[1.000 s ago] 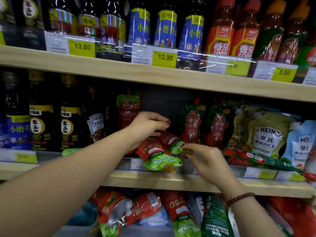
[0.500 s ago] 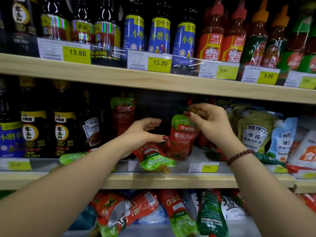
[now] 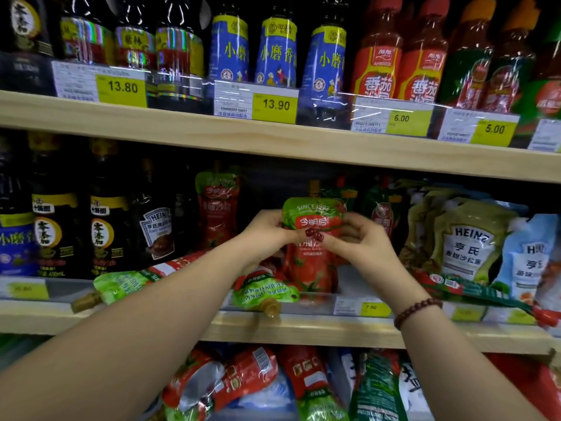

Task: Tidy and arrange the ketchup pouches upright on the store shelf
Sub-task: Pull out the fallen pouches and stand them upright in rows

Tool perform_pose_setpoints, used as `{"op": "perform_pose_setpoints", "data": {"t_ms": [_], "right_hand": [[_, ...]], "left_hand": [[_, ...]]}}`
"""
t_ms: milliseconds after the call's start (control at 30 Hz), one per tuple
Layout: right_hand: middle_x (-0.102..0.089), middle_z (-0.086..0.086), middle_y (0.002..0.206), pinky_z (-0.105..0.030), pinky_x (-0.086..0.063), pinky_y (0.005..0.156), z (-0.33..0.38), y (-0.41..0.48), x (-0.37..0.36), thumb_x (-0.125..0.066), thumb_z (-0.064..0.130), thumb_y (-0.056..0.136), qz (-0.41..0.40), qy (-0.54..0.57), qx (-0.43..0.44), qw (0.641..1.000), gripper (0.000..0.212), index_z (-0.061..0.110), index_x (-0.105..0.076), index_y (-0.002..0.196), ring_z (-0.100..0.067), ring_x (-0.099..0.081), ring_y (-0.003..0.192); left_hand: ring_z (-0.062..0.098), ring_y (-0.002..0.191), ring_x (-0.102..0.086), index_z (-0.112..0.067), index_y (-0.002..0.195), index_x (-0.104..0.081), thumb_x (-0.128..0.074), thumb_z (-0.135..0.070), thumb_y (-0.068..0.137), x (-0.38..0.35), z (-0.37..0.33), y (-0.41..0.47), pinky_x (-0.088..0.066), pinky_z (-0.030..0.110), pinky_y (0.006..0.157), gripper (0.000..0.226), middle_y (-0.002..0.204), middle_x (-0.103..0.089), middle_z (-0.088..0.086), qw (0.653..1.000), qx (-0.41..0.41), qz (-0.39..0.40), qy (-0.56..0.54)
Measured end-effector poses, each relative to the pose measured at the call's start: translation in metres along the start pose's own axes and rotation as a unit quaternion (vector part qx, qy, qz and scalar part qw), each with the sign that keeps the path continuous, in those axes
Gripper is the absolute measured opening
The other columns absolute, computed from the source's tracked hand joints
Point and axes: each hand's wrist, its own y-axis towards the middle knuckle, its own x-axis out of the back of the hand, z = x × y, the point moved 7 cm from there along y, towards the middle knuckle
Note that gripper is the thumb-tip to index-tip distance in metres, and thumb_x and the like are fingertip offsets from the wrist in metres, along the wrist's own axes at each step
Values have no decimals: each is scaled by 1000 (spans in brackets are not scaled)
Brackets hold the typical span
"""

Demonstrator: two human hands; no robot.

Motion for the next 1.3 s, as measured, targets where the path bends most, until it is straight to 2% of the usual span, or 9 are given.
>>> {"op": "perform_pose_setpoints", "data": {"t_ms": [167, 400, 500, 633, 800, 933, 1033, 1167, 1300], "right_hand": [[-70, 2, 100, -27, -56, 78, -45, -15, -10, -80, 9, 67, 47, -15, -72, 996, 42, 22, -62, 102, -10, -67, 92], [-70, 8, 92, -15, -54, 67, -42, -14, -16, -77, 5, 71, 3, -26, -9, 1000, 35, 28, -62, 92, 1, -67, 82], [-71, 6, 90, -25, -55, 73, -39, -11, -16, -77, 8, 71, -29, -39, 6, 999, 30, 27, -65, 90, -5, -68, 82], [-73, -1, 90, -34, -57, 73, -29, -2, -14, -78, 9, 70, -52, 56, -25, 997, 26, 25, -68, 88, -16, -70, 84], [-75, 4, 79, -22, -55, 54, -9, 7, -22, -77, 9, 70, -32, 120, -52, 991, 21, 23, -69, 84, -14, -72, 71], [-75, -3, 85, -34, -59, 66, -16, 3, -30, -77, 14, 72, -59, 130, -91, 986, 17, 24, -68, 83, -17, -72, 76], [-72, -2, 96, -41, -57, 80, -14, 2, -31, -75, 23, 73, -73, 90, -86, 990, 21, 24, -68, 93, -18, -69, 87], [-66, 5, 103, -35, -55, 81, -11, -16, -18, -74, 37, 71, -109, -50, -45, 992, 50, 20, -61, 116, -5, -63, 90], [-63, 13, 79, -37, -55, 71, -28, -49, -24, -73, 49, 64, -73, -208, -76, 973, 38, 36, -57, 96, -6, -61, 76]], "left_hand": [[18, 99, -66, -28, 92, -68, -73, -23, 77, -4, 7, 6, -52, 44, 90, 17, 101, -72, 1, 999, 31, 32, -21], [18, 98, -65, -28, 99, -63, -76, -17, 74, 3, 16, 6, -55, 34, 82, 31, 109, -66, 4, 998, 31, 49, -28], [20, 97, -66, -29, 97, -62, -76, -16, 73, 3, 18, 5, -56, 34, 80, 30, 109, -65, 5, 998, 27, 49, -37], [18, 99, -65, -27, 110, -62, -76, -22, 73, 1, 19, 7, -55, 36, 82, 40, 111, -67, 1, 998, 29, 48, -34], [21, 93, -70, -31, 98, -69, -83, -36, 48, 7, 21, 10, -56, 41, 75, 52, 99, -74, 1, 990, 44, 43, -128], [20, 92, -70, -26, 102, -69, -83, -37, 48, 14, 23, 9, -57, 39, 72, 56, 99, -74, 0, 992, 32, 43, -111], [21, 90, -71, -23, 98, -71, -81, -30, 50, 22, 20, 11, -57, 38, 71, 49, 96, -75, 2, 994, 35, 27, -104], [18, 88, -70, -22, 104, -68, -79, -18, 62, 35, 20, 16, -55, 34, 69, 43, 94, -75, -1, 996, 46, 10, -76], [7, 77, -71, -31, 89, -70, -78, -16, 67, 30, 18, 22, -52, 23, 58, 27, 83, -75, -9, 997, 51, 24, -55]]}}
